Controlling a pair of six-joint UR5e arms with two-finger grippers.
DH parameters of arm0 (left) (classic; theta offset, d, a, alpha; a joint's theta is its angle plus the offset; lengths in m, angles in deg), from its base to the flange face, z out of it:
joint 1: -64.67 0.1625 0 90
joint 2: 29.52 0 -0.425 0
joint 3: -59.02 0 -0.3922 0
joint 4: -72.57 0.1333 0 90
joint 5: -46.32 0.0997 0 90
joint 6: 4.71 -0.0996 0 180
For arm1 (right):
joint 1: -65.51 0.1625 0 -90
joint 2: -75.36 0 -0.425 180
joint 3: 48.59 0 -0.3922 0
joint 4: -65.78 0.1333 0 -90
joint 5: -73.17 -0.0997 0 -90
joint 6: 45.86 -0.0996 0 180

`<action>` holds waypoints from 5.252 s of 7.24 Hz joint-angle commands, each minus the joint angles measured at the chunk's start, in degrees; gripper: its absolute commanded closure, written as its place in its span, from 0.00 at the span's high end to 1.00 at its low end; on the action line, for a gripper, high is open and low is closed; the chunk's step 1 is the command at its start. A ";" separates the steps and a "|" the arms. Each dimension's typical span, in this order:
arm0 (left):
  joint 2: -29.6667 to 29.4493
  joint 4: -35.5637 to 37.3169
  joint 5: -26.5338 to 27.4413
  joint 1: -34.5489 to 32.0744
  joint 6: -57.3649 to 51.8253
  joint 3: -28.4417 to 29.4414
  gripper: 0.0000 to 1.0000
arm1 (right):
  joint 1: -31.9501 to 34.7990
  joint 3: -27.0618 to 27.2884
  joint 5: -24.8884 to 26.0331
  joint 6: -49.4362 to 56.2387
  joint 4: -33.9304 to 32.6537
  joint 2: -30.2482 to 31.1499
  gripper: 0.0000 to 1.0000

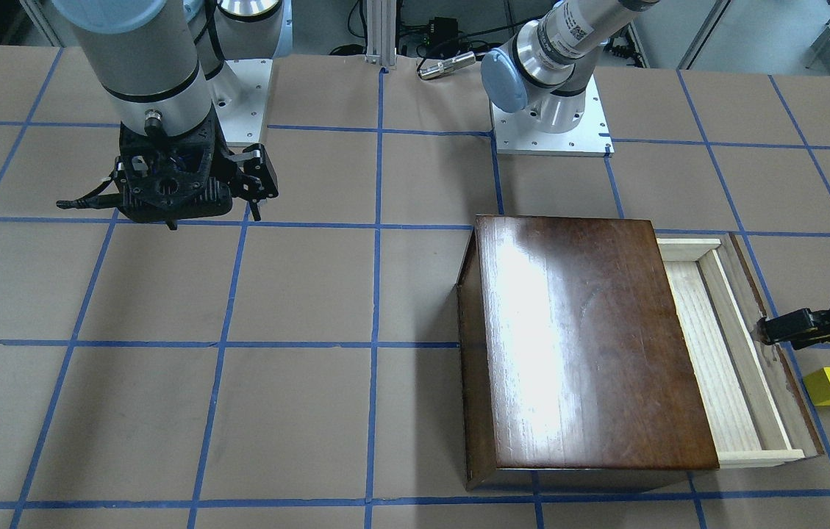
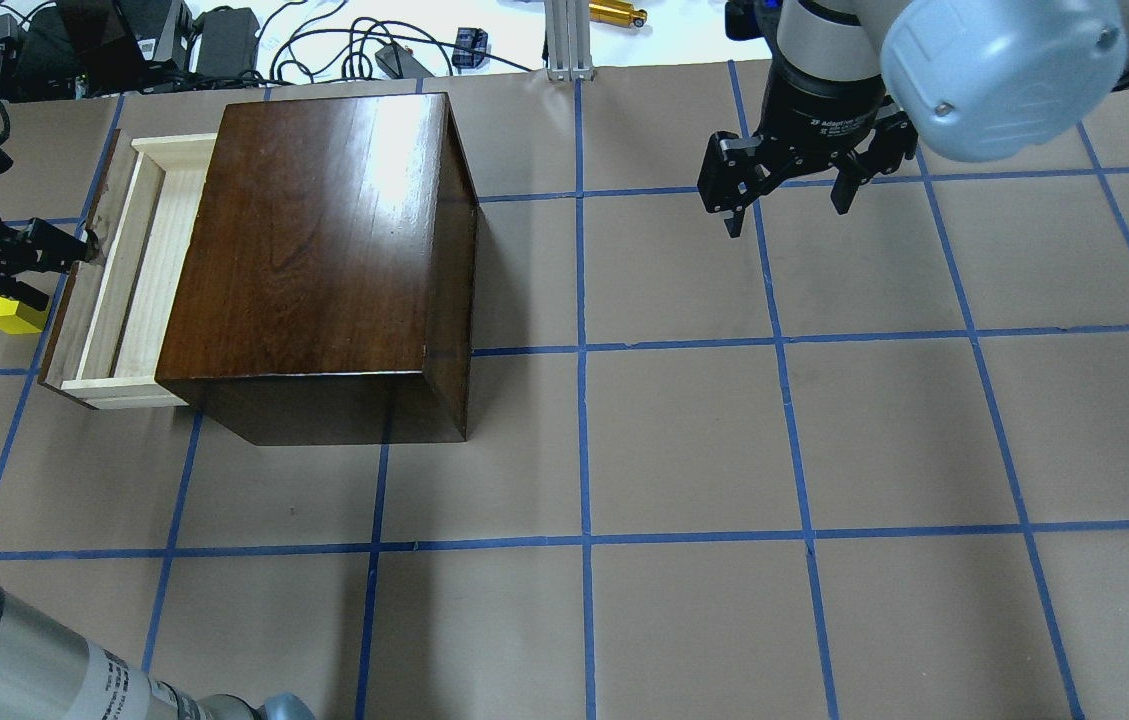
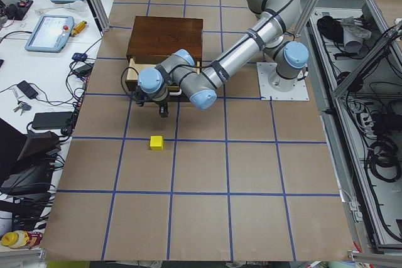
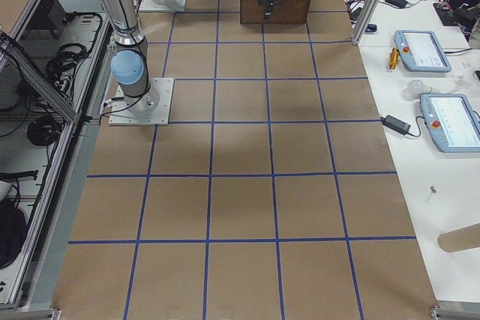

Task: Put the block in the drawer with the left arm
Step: 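Release the handle and raise the left gripper above the cabinet, then lower the left gripper over the yellow cube and close on it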

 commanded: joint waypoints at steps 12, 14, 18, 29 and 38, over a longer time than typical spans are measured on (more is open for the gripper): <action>22.84 -15.80 4.69 -6.26 3.36 -0.18 1.00 | 0.00 0.00 0.00 -0.05 0.00 0.00 1.00; 26.46 -16.00 5.06 -14.50 15.46 -1.84 1.00 | 0.00 0.00 0.00 -0.05 0.00 0.00 1.00; 24.99 -8.18 12.35 -35.16 34.30 -2.55 1.00 | 0.00 0.00 0.00 -0.05 0.00 0.00 1.00; 18.50 -4.78 12.27 -5.89 -32.79 -1.67 1.00 | 0.00 0.00 0.00 -0.05 0.00 0.00 1.00; -6.90 22.76 13.24 2.84 -86.83 2.10 1.00 | 0.00 0.00 0.00 0.04 0.00 0.00 1.00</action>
